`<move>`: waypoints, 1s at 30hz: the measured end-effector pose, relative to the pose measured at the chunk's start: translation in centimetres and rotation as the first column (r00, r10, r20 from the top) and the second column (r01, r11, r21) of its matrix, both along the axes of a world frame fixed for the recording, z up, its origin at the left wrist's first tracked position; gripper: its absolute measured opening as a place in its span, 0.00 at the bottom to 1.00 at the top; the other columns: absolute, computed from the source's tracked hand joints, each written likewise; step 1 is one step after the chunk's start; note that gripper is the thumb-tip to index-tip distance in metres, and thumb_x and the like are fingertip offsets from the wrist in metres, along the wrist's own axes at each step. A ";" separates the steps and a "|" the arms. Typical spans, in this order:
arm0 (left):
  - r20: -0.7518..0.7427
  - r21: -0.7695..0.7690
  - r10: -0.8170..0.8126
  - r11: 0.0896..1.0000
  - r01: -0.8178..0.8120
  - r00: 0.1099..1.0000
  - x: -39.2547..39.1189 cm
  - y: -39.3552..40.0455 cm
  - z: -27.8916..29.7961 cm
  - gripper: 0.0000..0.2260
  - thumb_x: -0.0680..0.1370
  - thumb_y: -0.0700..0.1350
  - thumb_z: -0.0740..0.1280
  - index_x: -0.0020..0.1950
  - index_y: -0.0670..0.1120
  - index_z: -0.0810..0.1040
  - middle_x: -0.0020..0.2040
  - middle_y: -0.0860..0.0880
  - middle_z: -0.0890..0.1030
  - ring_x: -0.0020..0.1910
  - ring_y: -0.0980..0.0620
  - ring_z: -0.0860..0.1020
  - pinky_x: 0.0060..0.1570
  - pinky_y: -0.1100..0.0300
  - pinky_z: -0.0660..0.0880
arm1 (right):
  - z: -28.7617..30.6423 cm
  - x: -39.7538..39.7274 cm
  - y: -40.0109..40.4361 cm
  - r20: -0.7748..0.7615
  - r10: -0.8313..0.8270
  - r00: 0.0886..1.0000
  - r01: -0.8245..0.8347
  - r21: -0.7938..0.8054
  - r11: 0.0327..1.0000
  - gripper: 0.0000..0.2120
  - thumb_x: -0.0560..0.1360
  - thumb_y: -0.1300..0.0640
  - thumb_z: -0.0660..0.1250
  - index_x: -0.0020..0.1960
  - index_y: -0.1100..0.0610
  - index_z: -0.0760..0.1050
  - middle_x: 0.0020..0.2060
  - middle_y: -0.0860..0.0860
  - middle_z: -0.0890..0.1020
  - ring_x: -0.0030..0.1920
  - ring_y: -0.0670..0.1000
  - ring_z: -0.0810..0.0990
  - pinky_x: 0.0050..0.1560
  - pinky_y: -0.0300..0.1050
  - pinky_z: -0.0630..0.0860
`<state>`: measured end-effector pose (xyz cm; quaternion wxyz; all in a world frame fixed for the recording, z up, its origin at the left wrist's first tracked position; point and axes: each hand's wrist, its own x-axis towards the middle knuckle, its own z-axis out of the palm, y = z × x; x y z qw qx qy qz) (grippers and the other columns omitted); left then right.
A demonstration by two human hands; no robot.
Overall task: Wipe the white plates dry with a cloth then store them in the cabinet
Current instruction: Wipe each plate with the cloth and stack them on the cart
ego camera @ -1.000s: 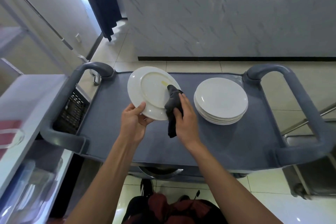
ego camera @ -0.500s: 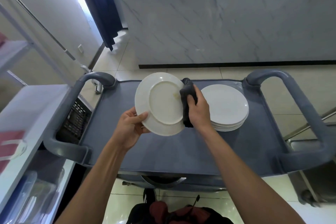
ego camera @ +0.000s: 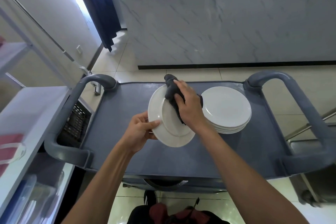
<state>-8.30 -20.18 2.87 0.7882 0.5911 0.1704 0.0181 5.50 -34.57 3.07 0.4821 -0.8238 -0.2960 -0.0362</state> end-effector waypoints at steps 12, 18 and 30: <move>-0.029 0.047 0.044 0.998 -0.043 0.999 -0.6 -0.3 -0.4 0.13 0.72 0.38 0.72 0.56 0.38 0.82 0.48 0.38 0.84 0.44 0.39 0.83 0.43 0.44 0.82 | -0.7 -3.9 0.5 0.156 0.233 0.960 -0.228 -0.052 0.972 0.22 0.78 0.59 0.60 0.72 0.56 0.73 0.73 0.53 0.71 0.74 0.55 0.67 0.74 0.56 0.61; -0.004 0.019 0.071 0.997 -0.071 0.997 -0.9 -1.6 0.0 0.16 0.72 0.37 0.73 0.58 0.37 0.81 0.51 0.36 0.84 0.47 0.38 0.83 0.44 0.44 0.82 | -1.0 -3.8 -0.2 0.163 0.173 0.971 -0.179 0.021 0.984 0.21 0.80 0.57 0.58 0.73 0.55 0.71 0.74 0.54 0.70 0.75 0.54 0.66 0.74 0.59 0.62; 0.018 -0.061 0.237 0.970 -0.235 0.971 -0.6 -4.6 -0.1 0.12 0.74 0.33 0.70 0.58 0.35 0.80 0.47 0.40 0.84 0.42 0.42 0.83 0.40 0.47 0.83 | -2.5 -2.8 -3.3 -0.009 -0.015 1.000 0.015 -0.018 1.000 0.24 0.79 0.51 0.59 0.74 0.52 0.70 0.74 0.54 0.70 0.73 0.54 0.68 0.73 0.56 0.65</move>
